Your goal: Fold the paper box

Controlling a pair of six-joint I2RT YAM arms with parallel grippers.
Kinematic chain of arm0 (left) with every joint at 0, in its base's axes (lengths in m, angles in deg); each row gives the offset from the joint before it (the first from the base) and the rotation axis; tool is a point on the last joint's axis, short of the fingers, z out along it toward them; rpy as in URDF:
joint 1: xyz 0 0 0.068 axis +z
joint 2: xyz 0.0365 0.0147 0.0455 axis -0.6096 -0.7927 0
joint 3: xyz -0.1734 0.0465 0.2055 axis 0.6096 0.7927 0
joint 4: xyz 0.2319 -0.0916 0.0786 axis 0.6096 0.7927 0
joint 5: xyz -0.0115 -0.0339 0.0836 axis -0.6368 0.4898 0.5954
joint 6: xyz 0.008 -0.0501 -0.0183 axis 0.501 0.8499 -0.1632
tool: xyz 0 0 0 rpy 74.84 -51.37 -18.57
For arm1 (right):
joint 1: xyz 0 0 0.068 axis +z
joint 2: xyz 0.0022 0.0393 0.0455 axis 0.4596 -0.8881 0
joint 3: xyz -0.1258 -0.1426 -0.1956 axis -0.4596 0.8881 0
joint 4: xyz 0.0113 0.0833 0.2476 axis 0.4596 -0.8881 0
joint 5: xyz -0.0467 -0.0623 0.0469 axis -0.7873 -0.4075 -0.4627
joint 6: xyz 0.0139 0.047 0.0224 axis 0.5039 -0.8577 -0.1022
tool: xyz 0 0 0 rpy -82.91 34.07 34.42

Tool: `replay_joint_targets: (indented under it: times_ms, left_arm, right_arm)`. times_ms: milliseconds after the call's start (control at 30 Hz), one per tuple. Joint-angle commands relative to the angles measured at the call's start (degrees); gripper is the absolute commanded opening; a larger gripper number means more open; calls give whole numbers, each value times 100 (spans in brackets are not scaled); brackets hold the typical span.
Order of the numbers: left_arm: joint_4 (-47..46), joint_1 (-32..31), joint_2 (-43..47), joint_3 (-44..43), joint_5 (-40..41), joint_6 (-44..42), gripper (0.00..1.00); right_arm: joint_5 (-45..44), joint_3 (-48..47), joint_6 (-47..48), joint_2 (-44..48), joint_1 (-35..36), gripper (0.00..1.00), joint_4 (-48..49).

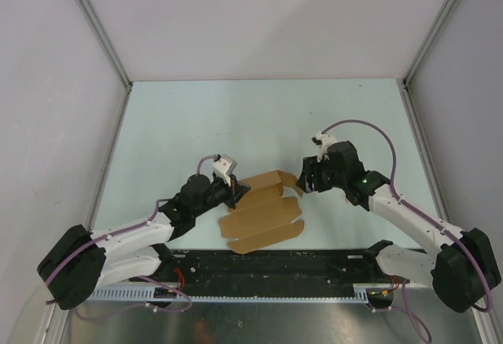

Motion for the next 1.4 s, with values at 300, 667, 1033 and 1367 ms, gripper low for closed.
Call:
replay_joint_targets:
  times_ms: [300,667,1033,1367]
  left_arm:
    - [40,-20,27,-149,-53,-72,0]
    - [49,-20,18,-149,-62,-54,0]
    - [75,-20,106,-149,-26,-72,0]
    - [101,-20,88,-149,-35,-81,0]
  right_arm:
    - [-51,-253,537,214,-336,58,-49]
    - [136,-305,793,-85,-29,57,65]
    - [-796,-534,951,-665,419,52,-22]
    - [-982,-701,1004,-823,578,24,-49]
